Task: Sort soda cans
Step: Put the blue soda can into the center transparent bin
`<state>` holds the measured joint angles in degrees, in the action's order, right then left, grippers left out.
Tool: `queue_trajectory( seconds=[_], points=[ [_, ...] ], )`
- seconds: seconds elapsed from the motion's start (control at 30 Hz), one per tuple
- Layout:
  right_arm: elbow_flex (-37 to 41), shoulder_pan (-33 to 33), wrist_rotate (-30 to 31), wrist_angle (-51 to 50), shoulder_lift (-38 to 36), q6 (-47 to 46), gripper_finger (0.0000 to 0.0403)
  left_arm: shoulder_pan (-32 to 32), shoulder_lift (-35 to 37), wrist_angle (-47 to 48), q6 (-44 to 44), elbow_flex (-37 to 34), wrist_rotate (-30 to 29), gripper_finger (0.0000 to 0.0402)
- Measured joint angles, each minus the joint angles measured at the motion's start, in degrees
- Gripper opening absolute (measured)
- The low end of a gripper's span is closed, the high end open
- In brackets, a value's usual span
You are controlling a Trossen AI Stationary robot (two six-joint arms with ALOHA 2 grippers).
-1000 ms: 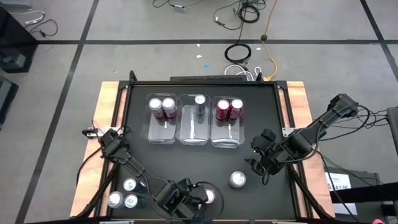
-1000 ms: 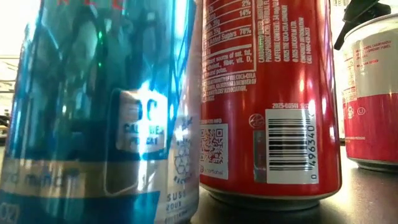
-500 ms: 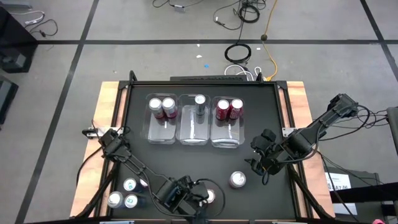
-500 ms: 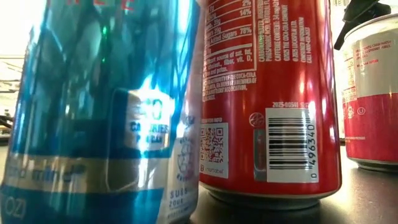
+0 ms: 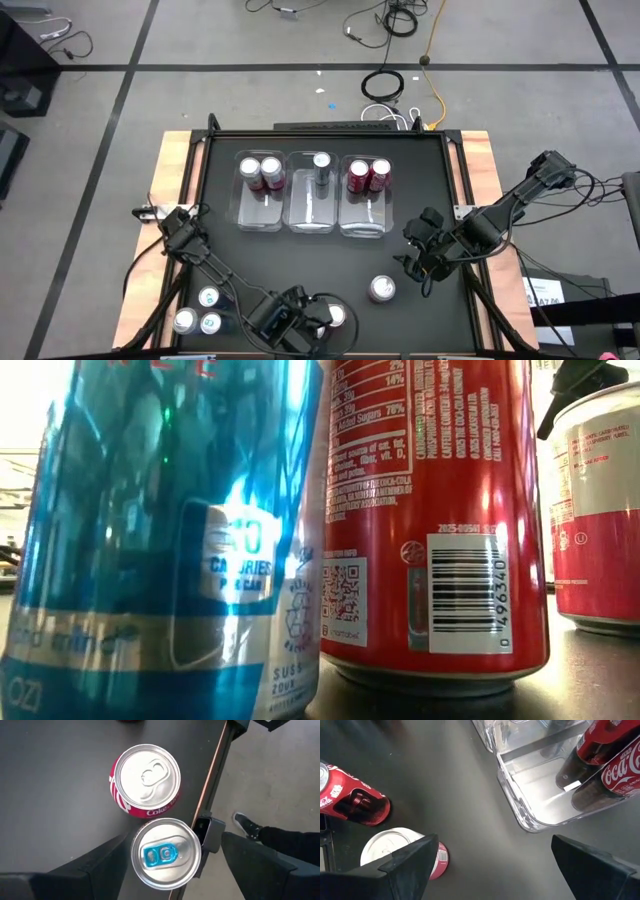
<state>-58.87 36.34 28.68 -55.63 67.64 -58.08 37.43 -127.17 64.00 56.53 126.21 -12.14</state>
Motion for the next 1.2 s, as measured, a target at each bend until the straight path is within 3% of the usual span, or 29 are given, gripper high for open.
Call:
queue_trajectory(
  seconds=[1.2],
  points=[
    [0.0,0.0,-0.2,0.1,0.0,0.1,0.0382,1.0,-4.8,3.8,-0.3,0.0,-0.1,0.0319]
  ],
)
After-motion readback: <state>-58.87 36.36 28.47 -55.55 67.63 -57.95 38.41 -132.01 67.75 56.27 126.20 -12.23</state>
